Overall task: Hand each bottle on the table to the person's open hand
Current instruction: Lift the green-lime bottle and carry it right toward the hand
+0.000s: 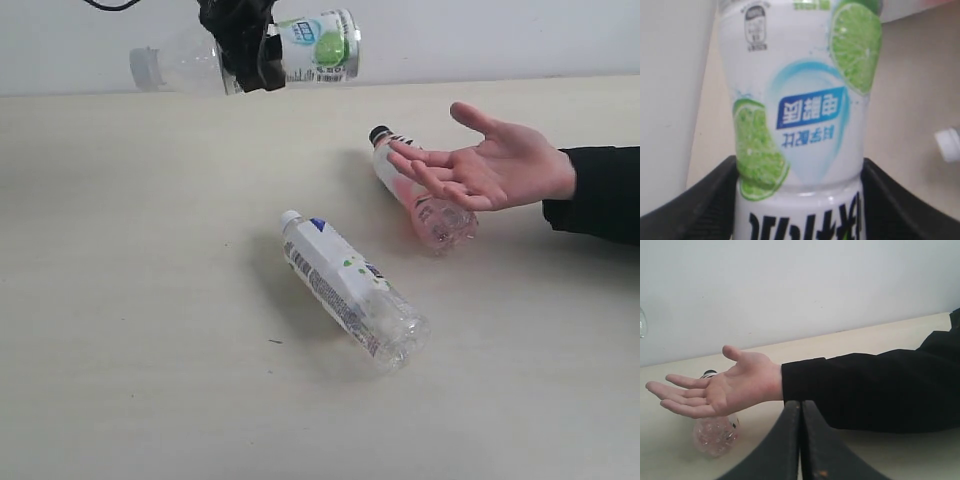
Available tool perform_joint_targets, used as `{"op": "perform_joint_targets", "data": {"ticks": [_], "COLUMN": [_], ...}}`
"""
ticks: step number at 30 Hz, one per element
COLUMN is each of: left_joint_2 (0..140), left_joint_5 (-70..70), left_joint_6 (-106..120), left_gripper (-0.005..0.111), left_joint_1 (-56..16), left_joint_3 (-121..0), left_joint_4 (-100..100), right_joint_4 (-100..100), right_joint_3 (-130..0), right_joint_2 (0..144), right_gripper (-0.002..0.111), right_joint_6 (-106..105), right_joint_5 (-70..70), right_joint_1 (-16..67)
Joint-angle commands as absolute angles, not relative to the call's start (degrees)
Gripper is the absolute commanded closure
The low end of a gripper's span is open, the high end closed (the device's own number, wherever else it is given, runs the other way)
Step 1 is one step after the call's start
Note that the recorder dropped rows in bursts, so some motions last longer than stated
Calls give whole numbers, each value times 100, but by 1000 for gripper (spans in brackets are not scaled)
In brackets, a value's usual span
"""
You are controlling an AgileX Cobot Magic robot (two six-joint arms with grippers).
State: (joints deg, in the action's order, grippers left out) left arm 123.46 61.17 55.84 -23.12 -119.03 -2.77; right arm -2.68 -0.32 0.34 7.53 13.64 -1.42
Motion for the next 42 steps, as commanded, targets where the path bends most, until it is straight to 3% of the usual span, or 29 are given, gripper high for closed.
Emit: {"op": "perform_joint_targets", "data": {"ticks": [1,11,20,25,42], "left_joint_2": [12090,12075,12075,12278,13020], "left_joint_5": [6996,6996,6513,6296,4885], "left_joint_6": [5956,5878,7058,8427,8956], "left_gripper": [107,107,107,107,107], "left_joint_1": [-2727,-4182,-5171,-5333,-5248], "left_joint_3": [-11926,-11900,-11900,-11900,-11900], "left_joint_4": [-226,1486,1595,1608,1421], "right_joint_4": [-271,-271,-284,-284,-282], "right_joint_3": [0,0,0,0,0], "right_joint_2": [0,0,0,0,0], "right_gripper": [108,108,108,108,108], "right_joint_6": [759,759,759,759,759], "right_joint_5": [1356,1356,1356,1356,1378], "right_joint_1": [-134,-134,-134,-134,-134]}}
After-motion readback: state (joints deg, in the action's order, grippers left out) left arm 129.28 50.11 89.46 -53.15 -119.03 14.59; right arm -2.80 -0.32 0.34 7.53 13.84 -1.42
